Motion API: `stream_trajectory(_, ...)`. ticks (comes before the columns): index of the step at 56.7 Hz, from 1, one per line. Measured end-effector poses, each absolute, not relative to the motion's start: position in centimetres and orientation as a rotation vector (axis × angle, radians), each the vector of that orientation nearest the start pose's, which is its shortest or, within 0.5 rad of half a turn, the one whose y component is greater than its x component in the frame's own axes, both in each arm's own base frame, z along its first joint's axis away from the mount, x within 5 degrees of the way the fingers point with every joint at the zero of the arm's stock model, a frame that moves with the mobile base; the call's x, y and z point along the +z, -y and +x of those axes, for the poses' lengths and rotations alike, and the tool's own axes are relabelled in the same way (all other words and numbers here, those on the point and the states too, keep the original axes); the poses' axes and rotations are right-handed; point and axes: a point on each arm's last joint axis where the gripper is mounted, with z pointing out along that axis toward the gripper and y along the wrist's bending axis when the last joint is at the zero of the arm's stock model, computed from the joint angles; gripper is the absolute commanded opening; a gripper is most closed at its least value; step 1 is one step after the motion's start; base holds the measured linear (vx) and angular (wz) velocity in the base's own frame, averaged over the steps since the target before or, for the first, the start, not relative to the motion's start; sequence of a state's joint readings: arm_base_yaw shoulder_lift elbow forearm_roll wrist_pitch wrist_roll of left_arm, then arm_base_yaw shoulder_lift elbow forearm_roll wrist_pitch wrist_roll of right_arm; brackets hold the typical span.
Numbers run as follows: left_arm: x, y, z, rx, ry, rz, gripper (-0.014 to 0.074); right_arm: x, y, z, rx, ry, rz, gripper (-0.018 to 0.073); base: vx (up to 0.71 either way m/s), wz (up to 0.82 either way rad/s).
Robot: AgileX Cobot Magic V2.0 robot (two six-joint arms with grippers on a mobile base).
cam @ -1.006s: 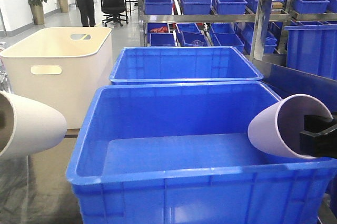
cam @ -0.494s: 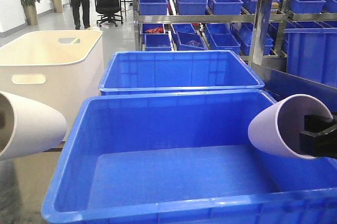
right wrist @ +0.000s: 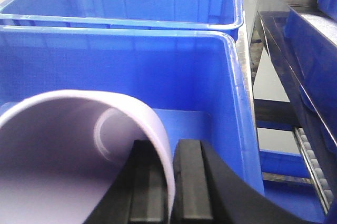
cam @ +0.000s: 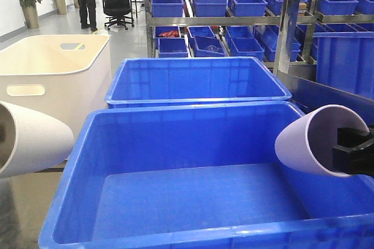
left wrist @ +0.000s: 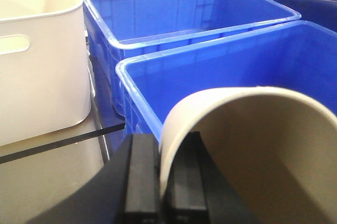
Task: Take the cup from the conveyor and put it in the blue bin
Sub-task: 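Move both held cups over the nearest large blue bin, then open both grippers to drop the cups into the blue bin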
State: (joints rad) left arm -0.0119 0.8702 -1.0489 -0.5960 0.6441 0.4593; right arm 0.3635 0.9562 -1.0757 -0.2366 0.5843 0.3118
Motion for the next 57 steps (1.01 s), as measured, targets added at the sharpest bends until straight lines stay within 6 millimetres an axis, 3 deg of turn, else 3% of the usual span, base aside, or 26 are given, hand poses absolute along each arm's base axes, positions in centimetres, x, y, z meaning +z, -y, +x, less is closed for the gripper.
stream_trajectory(23, 42.7, 3.4, 17.3, -0.4, -1.82, 0.176, -0.0006, 41.8, -5.8, 18.6, 0.197, -1.918, -0.157, -0.0009, 0.0, 0.0)
stream_trajectory(39, 41.5, 4.9, 20.6, -0.492, -1.818, 0.318, -0.0006, 42.4, -6.1, 18.8, 0.223, -1.843, -0.164, -0.0007, 0.0, 0.0)
stream_trajectory(57, 42.5, 8.4, 24.8, -0.594, -1.787, 0.486, 0.0021, 41.0, -6.8, 20.8, 0.209, -1.908, -0.176, 0.0018, 0.0, 0.0)
